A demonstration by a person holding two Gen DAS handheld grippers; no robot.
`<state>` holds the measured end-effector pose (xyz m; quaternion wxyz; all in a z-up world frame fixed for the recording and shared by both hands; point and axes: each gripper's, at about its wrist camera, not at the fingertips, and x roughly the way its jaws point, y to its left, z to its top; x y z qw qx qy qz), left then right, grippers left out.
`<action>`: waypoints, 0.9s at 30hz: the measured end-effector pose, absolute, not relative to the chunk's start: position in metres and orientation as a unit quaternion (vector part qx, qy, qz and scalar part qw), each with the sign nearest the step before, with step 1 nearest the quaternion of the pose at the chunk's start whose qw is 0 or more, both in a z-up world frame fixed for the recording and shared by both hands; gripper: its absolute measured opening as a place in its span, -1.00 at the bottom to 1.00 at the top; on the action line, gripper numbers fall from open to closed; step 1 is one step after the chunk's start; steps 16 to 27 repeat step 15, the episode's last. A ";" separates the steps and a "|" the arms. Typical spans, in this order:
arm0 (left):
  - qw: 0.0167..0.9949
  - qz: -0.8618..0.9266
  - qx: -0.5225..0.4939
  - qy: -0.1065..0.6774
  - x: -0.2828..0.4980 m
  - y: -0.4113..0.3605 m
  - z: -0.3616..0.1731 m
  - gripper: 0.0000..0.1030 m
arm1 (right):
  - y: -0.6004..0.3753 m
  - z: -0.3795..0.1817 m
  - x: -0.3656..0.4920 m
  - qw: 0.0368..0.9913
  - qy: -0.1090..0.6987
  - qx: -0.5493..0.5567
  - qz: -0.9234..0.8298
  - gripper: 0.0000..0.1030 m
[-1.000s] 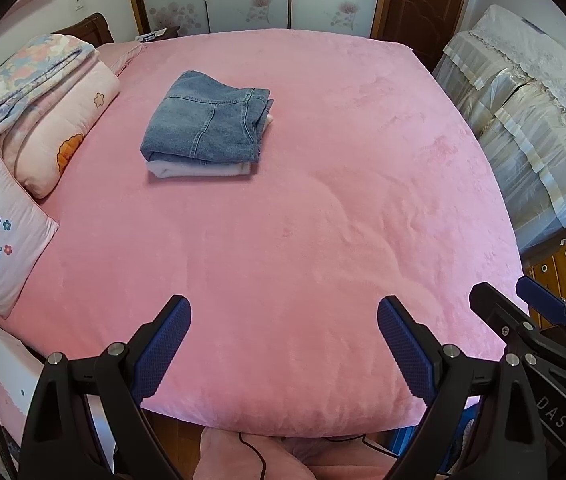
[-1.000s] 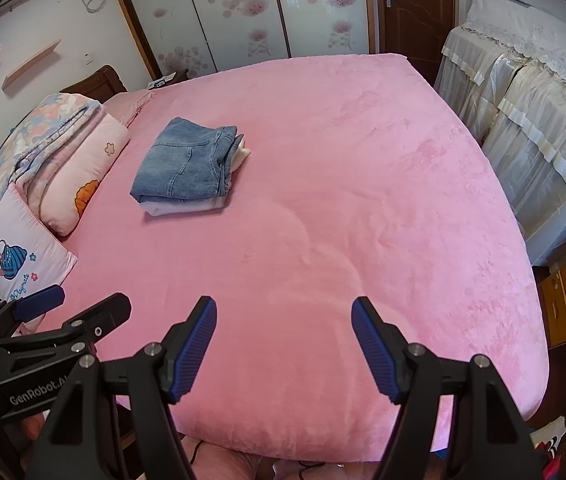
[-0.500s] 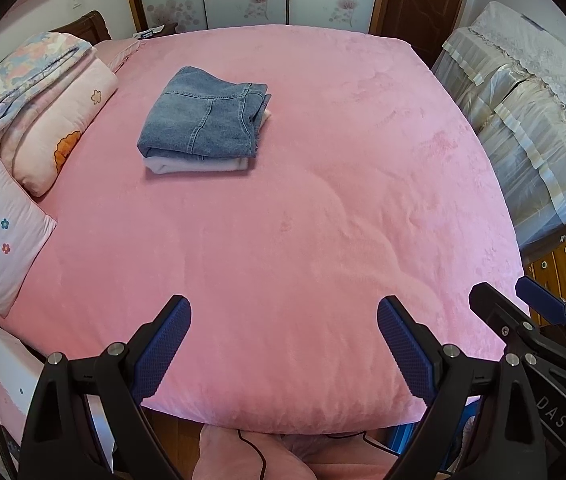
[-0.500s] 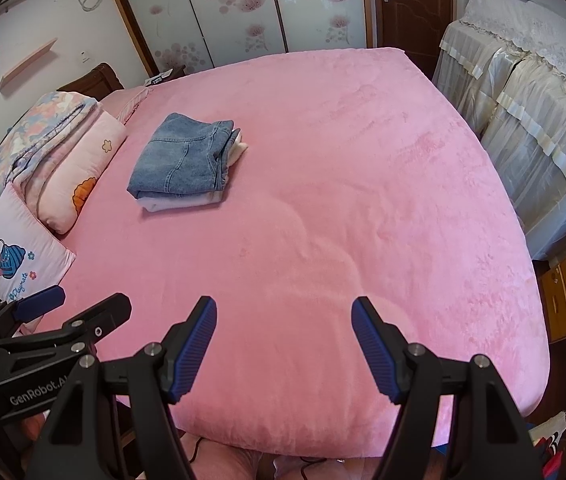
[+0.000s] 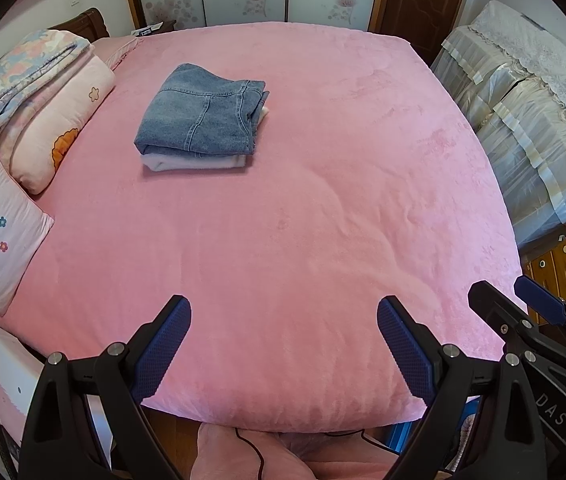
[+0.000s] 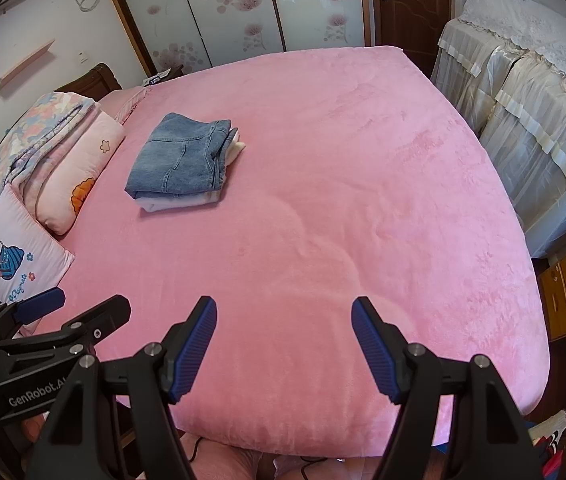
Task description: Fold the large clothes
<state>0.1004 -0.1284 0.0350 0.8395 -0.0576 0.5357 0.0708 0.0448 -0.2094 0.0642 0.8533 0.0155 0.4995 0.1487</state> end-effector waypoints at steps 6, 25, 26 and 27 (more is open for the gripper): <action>0.842 0.069 -0.056 0.532 0.099 -0.130 0.034 0.81 | -0.210 0.064 0.045 0.853 0.500 0.015 0.148 0.37; 0.841 0.068 -0.057 0.534 0.098 -0.129 0.034 0.81 | -0.213 0.061 0.046 0.853 0.501 0.017 0.147 0.37; 0.841 0.068 -0.057 0.534 0.098 -0.129 0.034 0.81 | -0.213 0.061 0.046 0.853 0.501 0.017 0.147 0.37; 0.841 0.068 -0.057 0.534 0.098 -0.129 0.034 0.81 | -0.213 0.061 0.046 0.853 0.501 0.017 0.147 0.37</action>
